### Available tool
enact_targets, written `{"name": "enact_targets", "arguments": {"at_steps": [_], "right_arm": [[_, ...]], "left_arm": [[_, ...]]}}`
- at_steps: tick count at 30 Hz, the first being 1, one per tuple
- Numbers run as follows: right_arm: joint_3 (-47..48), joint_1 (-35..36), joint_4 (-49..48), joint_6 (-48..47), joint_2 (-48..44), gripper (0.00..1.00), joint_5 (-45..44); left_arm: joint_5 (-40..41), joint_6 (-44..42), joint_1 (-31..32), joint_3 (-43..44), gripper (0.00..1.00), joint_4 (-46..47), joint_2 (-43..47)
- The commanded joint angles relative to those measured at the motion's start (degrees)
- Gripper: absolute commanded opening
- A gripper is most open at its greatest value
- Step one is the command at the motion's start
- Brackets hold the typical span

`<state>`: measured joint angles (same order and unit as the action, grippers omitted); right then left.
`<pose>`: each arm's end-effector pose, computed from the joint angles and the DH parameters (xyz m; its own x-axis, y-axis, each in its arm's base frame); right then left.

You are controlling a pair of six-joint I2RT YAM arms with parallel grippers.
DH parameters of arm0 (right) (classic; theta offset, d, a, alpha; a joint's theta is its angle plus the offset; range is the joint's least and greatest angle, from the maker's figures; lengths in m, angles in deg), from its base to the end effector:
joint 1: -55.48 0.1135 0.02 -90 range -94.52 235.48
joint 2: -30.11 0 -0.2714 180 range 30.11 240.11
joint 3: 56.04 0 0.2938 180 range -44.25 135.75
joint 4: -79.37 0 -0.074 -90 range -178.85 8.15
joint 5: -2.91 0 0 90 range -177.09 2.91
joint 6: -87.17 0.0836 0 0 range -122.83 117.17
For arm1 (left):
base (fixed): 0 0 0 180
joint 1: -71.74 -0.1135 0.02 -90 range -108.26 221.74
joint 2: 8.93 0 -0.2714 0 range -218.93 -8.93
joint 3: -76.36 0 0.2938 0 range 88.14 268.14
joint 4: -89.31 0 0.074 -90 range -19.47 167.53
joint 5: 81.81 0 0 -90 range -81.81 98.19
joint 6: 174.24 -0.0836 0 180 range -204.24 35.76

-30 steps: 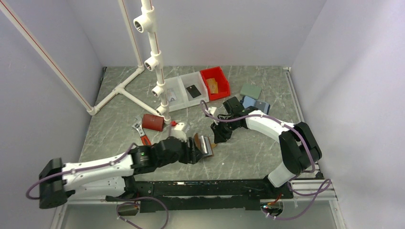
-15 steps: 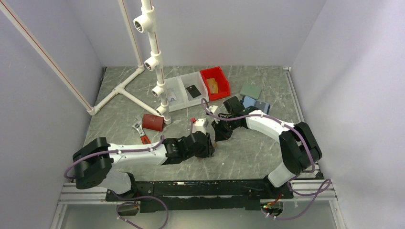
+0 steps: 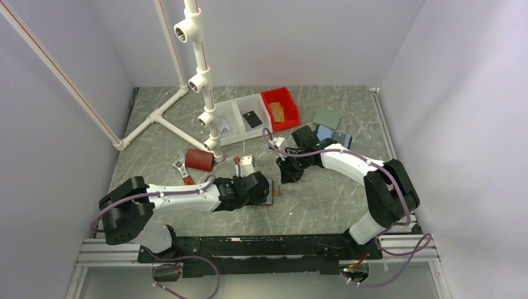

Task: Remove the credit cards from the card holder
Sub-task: Remove the card holder.

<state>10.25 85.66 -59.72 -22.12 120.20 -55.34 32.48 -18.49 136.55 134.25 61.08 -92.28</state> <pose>0.2815 0.2146 0.1352 -0.5323 -0.6345 -0.5604 -0.8451 0.4370 0.3079 0.1770 -0.2955 0.1357 -0.7984 -0.2552 -0.5454 -0.0165 0.9147 -0.4038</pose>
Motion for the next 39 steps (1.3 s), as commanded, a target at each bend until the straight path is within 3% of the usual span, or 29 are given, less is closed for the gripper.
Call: {"name": "enact_targets", "arguments": {"at_steps": [1, 9, 18, 26, 31, 33, 39], "right_arm": [[1.5, -0.2, -1.5, 0.4, -0.1, 0.06, -0.4], [1.5, -0.2, -1.3, 0.4, 0.0, 0.06, -0.1], [1.6, -0.2, -1.2, 0.3, -0.1, 0.06, 0.3], [1.6, -0.2, -1.2, 0.3, -0.1, 0.06, 0.5], [1.6, -0.2, -1.1, 0.3, -0.1, 0.06, 0.7], [1.6, -0.1, -1.1, 0.2, -0.1, 0.06, 0.8], [1.7, -0.1, -1.0, 0.2, 0.1, 0.06, 0.9]], "left_arm": [[3.3, 1.2, -0.5, 3.5, 0.57, -5.1, -1.9], [5.9, 0.0, -0.7, 8.4, 0.57, -12.7, -6.2], [-1.0, -10.7, -0.7, 10.3, 0.69, -7.7, -6.3], [2.1, -11.9, -0.7, 18.5, 0.69, -17.8, -14.8], [5.1, -10.0, -0.7, 22.1, 0.64, -23.0, -18.0], [6.0, -9.4, -0.6, 22.1, 0.57, -23.9, -17.6], [7.1, -8.4, -0.6, 19.5, 0.53, -23.2, -13.9]]}}
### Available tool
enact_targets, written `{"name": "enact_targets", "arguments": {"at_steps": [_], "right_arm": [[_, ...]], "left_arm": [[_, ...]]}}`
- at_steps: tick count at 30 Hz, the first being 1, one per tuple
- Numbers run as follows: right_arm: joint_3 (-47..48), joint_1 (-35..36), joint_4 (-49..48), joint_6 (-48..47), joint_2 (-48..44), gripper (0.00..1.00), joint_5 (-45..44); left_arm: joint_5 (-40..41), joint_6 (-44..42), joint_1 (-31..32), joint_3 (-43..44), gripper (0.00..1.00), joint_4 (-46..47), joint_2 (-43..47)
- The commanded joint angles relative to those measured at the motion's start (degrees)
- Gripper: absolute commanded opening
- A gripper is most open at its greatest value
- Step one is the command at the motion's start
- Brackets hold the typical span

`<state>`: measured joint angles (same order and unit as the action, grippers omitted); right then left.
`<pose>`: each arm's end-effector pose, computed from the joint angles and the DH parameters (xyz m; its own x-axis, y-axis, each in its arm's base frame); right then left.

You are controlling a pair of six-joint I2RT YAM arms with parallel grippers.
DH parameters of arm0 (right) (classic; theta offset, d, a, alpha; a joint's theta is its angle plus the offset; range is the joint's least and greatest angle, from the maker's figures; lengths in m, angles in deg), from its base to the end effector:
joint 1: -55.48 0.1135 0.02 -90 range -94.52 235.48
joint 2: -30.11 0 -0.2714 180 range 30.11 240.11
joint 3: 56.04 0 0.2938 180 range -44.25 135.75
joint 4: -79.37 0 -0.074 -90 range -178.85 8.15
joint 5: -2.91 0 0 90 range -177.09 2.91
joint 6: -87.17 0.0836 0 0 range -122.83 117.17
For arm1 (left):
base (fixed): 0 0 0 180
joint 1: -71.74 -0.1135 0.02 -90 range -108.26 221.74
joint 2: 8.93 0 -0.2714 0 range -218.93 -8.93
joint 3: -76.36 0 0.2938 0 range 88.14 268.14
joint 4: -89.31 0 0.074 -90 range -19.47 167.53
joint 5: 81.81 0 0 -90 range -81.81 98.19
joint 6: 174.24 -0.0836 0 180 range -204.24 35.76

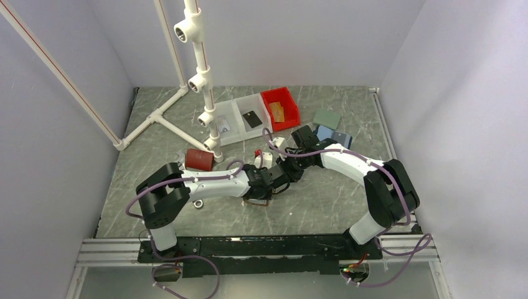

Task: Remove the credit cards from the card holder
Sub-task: Remove the card holder.

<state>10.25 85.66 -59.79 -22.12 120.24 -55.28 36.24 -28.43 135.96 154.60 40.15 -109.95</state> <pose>0.2816 0.2147 0.1350 -0.5320 -0.6342 -0.5611 -0.8453 0.4363 0.3084 0.2044 -0.3328 0.1256 -0.8373 0.0550 -0.5440 0.0689 0.9976 -0.0052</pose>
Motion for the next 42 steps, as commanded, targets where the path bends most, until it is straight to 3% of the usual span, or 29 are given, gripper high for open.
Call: {"name": "enact_targets", "arguments": {"at_steps": [1, 26, 42], "right_arm": [[1.7, -0.1, -0.9, 0.2, 0.1, 0.06, 0.8], [1.7, -0.1, -0.8, 0.0, 0.1, 0.07, 1.4], [1.8, -0.1, -0.8, -0.1, 0.1, 0.07, 1.4]], "left_arm": [[3.4, 1.6, 0.0, -1.3, 0.53, -2.2, 4.3], [-0.1, -3.1, 0.0, -7.1, 0.67, 4.6, 10.8], [2.2, -3.4, -0.2, -8.0, 0.60, 2.7, 11.4]]}}
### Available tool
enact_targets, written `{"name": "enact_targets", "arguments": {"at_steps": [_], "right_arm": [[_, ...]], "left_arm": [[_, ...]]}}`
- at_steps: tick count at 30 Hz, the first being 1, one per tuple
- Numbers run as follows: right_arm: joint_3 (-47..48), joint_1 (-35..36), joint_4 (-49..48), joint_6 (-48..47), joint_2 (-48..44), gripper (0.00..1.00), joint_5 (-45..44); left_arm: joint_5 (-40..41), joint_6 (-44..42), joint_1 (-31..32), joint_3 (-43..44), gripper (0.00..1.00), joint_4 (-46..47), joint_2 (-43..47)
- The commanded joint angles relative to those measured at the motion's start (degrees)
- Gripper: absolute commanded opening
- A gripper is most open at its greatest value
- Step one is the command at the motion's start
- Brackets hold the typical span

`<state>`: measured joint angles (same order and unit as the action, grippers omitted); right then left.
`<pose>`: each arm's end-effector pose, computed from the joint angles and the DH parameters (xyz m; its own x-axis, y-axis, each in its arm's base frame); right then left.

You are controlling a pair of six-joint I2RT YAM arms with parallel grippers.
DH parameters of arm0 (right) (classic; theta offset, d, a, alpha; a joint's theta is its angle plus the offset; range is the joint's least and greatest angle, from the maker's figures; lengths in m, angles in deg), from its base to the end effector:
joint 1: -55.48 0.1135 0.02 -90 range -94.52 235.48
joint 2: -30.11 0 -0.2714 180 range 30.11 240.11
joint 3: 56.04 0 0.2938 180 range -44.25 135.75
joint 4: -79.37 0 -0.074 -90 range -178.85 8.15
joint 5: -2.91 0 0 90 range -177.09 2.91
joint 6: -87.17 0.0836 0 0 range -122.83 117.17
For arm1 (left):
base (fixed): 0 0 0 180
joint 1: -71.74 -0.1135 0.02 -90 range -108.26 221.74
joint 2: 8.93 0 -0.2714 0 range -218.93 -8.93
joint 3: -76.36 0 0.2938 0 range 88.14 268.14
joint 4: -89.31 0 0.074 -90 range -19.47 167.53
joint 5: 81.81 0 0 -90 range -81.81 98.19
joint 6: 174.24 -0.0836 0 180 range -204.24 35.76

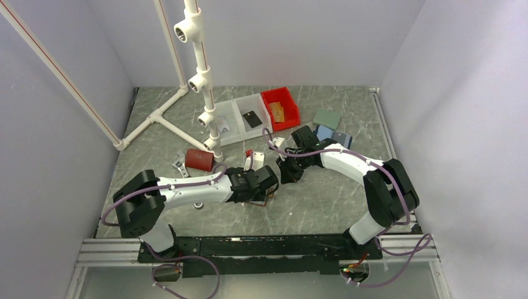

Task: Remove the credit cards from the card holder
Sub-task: Remove the card holder.

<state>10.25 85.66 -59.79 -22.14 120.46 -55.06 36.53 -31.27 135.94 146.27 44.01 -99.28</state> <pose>0.2815 0.2150 0.1339 -0.5335 -0.6346 -0.5592 -0.8446 0.4343 0.3130 0.1914 -0.3047 0.1477 -0.8038 0.0483 -0.5929 0.1093 0.9917 -0.0674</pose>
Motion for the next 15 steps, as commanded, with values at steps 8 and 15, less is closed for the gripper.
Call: {"name": "enact_targets", "arguments": {"at_steps": [8, 15], "right_arm": [[1.7, -0.1, -0.7, -0.1, -0.1, 0.07, 1.2], [1.7, -0.1, -0.7, -0.2, 0.0, 0.07, 1.4]], "left_arm": [[4.3, -0.1, -0.2, 1.6, 0.43, -4.9, -0.9], [5.6, 0.6, -0.3, 1.7, 0.32, -6.8, -1.7]]}}
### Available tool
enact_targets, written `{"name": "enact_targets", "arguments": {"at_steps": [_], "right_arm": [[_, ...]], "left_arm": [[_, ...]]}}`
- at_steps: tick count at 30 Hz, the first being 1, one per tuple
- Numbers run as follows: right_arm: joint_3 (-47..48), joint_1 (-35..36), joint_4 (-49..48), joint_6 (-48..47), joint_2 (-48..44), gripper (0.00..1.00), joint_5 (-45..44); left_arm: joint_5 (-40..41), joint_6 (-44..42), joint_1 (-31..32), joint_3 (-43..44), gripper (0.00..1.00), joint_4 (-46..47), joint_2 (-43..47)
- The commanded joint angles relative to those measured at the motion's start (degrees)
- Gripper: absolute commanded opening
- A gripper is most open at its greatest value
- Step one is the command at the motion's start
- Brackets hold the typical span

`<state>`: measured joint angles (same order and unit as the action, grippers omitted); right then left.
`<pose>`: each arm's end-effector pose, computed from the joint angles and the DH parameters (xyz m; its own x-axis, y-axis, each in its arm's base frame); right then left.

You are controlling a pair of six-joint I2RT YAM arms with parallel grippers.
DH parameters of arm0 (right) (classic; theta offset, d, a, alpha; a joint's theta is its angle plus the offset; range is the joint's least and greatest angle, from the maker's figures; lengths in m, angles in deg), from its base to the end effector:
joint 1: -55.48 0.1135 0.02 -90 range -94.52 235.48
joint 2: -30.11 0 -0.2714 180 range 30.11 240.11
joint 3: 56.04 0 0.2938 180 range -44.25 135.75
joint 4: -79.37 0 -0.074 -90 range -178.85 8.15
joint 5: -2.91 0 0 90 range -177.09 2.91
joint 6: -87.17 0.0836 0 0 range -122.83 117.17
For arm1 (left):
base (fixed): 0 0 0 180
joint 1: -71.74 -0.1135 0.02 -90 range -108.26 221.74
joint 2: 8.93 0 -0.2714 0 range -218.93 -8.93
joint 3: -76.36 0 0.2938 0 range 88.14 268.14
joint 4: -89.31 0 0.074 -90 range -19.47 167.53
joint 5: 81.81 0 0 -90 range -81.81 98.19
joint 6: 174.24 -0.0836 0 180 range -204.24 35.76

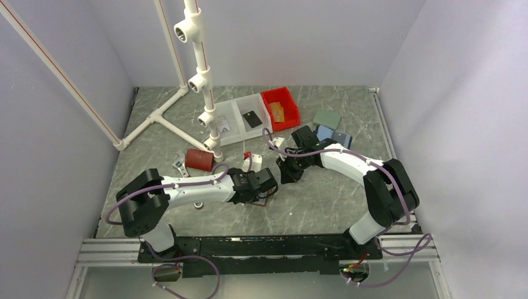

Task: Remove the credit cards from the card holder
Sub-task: Remove the card holder.

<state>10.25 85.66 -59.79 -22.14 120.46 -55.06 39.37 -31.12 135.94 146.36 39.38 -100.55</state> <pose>0.2815 0.2150 0.1339 -0.5335 -0.6346 -0.5592 -0.8446 0.4343 0.3130 0.1899 -0.2934 0.1385 -0.8069 0.0967 -0.5828 0.0892 0.9951 0.0416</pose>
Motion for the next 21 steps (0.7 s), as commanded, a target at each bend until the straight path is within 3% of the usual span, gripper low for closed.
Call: {"name": "enact_targets", "arguments": {"at_steps": [1, 8, 15, 21], "right_arm": [[1.7, -0.1, -0.7, -0.2, -0.1, 0.07, 1.5], [1.9, -0.1, 0.2, -1.2, -0.5, 0.10, 4.8], [2.6, -0.1, 2.7, -4.2, -1.8, 0.27, 11.2], [2.8, -0.1, 4.3, -6.2, -3.4, 0.31, 16.8]], "left_arm": [[2.7, 0.5, -0.3, 1.4, 0.30, -1.9, -0.4], [-1.4, 0.2, -2.7, -2.8, 0.00, 3.3, 2.1], [-9.9, 1.2, -5.5, -11.3, 0.00, 12.9, 9.9], [-17.8, 4.9, -6.1, -20.0, 0.00, 25.5, 17.5]]}}
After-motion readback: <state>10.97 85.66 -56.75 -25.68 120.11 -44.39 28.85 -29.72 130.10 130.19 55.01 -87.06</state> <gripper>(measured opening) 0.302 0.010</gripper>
